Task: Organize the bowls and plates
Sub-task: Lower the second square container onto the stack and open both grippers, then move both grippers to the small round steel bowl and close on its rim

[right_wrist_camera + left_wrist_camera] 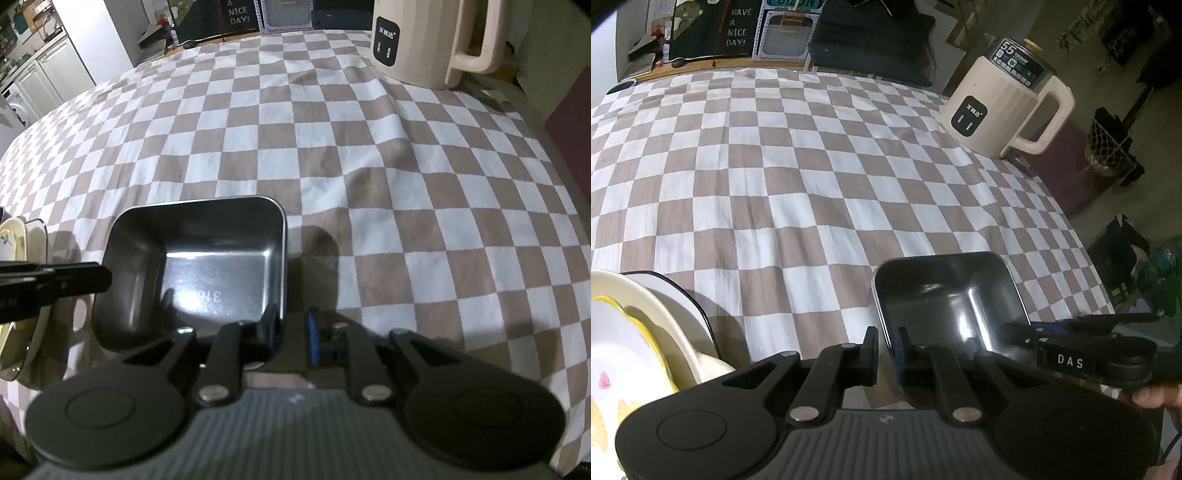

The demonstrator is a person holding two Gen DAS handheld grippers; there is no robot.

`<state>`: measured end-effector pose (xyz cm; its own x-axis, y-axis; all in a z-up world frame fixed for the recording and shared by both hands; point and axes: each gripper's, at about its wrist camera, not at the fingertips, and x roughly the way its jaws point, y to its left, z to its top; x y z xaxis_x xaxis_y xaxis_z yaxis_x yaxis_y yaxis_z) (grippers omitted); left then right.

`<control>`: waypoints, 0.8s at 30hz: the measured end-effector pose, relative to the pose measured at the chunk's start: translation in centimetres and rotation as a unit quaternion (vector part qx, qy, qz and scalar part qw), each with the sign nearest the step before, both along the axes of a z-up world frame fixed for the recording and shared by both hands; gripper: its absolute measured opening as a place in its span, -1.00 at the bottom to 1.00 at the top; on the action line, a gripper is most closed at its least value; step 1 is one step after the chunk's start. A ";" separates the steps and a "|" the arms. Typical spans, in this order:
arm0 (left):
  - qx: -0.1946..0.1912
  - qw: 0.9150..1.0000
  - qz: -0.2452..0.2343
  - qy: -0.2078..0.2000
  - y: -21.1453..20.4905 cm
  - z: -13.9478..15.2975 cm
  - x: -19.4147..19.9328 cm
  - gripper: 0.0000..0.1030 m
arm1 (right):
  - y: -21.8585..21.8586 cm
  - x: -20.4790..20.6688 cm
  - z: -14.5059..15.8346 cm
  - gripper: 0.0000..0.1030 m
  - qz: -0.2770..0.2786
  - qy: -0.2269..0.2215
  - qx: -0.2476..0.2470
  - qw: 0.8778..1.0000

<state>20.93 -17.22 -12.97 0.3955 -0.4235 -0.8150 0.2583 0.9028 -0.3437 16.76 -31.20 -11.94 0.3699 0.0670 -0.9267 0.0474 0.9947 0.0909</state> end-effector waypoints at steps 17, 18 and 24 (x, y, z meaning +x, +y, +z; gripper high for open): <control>0.016 0.999 -0.031 0.006 -0.3 0.8 -1.0 0.48 | 0.0 -1.0 0.8 -0.31 -0.004 -0.020 -0.005 1.000; 0.017 0.999 -0.030 0.006 -0.3 0.8 -1.0 0.50 | -0.2 -1.1 1.0 -0.25 -0.006 -0.024 -0.005 1.000; 0.014 1.000 -0.027 0.004 0.2 1.2 -1.3 0.69 | -0.5 -2.2 2.6 0.11 -0.011 -0.050 -0.004 0.999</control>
